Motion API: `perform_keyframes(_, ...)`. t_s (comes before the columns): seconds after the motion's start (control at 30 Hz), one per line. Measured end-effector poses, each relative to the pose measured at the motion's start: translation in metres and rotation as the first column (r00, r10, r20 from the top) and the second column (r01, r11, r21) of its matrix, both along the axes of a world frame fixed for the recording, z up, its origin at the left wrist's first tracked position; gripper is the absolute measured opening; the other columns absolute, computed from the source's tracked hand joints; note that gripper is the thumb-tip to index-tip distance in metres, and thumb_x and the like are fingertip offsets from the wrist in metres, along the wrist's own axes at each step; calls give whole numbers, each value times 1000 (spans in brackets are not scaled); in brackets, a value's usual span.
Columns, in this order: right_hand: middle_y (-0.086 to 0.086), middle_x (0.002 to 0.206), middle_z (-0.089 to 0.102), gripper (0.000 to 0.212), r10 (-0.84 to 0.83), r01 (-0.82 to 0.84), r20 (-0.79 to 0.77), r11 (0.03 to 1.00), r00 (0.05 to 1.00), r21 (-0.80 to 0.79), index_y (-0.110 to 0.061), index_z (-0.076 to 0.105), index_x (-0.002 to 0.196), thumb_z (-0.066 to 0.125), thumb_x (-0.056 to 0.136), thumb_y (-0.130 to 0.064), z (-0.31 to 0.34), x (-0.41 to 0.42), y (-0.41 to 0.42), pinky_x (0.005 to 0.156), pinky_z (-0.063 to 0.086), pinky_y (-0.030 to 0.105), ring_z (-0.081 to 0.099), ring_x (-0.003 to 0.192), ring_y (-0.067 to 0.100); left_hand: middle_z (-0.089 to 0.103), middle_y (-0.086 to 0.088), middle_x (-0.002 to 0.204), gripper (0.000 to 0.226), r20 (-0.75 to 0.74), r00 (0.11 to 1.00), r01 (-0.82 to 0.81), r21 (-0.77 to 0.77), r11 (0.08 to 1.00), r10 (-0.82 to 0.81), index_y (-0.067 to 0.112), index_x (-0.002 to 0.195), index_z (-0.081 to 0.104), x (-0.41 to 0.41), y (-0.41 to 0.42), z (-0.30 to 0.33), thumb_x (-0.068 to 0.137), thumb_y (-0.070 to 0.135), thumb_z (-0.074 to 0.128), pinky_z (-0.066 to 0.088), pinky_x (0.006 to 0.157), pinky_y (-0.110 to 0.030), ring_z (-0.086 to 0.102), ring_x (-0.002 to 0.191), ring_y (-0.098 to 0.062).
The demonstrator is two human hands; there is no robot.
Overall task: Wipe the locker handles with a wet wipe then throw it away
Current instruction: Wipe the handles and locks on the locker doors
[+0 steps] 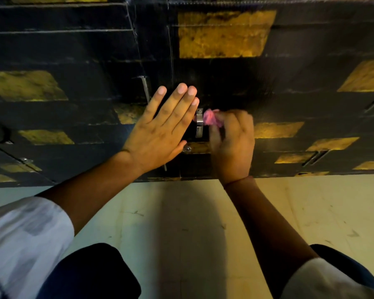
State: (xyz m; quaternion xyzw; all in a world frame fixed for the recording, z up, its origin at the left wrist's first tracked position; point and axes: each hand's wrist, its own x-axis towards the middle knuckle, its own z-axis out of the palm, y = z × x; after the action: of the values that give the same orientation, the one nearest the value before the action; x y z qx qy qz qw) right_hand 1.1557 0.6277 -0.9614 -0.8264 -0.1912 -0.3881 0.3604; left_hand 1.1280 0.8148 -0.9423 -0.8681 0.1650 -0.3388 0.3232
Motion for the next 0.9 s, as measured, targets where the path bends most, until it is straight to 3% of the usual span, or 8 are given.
perform_keyframes(0.1,8,91,64,10,54,-61,-80,994,995,-89,-7,71,96,63,95,-13,-17,-5,1,68,50,35,57,83,18,-19,-27,164,97,15,1000,10,7,1000,-10,-5,160,0,1,1,-1,99,56,43,-5,124,-57,5,154,-40)
perform_keyframes(0.23,4,99,67,15,124,-112,-63,980,990,165,-8,71,107,66,94,-11,3,-9,2,81,43,10,52,94,1,-19,-28,164,94,9,999,34,13,999,-34,-6,160,0,2,5,-1,100,54,41,-4,124,-57,6,154,-40)
perform_keyframes(0.37,5,92,63,12,204,-201,-88,979,975,41,-6,68,102,68,91,-5,7,-8,9,78,36,6,46,88,1,-19,-28,164,93,7,999,32,25,999,-32,-6,160,0,2,5,1,100,55,39,-4,124,-57,6,154,-40)
perform_keyframes(0.57,10,82,60,13,201,-188,48,962,978,-199,-2,68,94,59,95,-12,8,-8,3,65,47,36,55,74,26,-15,-28,165,96,6,999,38,35,999,-38,-5,160,2,2,8,3,99,57,42,-1,125,-56,4,155,-40)
perform_keyframes(0.63,10,80,60,23,218,-193,70,946,973,-260,-3,68,91,54,99,-19,2,-10,0,61,47,37,55,71,25,-13,-28,166,96,6,999,36,49,998,-36,-5,160,3,0,7,5,99,58,43,-1,125,-56,3,155,-40)
perform_keyframes(0.7,6,81,61,24,220,-219,-29,931,975,-292,-8,68,91,53,101,-24,-14,-12,-4,60,48,36,55,72,21,-10,-27,166,96,1,1000,29,58,998,-29,-5,161,4,-3,5,7,99,56,45,0,126,-56,5,155,-40)
perform_keyframes(0.8,2,87,64,16,188,-229,-192,947,963,-225,-14,69,95,60,100,-26,-22,-14,-11,64,52,37,59,77,18,1,-26,167,87,-11,998,55,9,998,-55,-4,161,10,-11,1,14,98,41,51,6,127,-55,11,156,-40)
perform_keyframes(0.9,3,94,66,12,249,-273,-168,952,954,-139,-12,70,104,65,96,-17,11,-18,-14,71,51,27,59,84,13,35,-24,161,69,-45,972,215,-213,953,-229,-3,156,31,-17,-11,36,96,25,52,29,122,-51,37,148,-39)
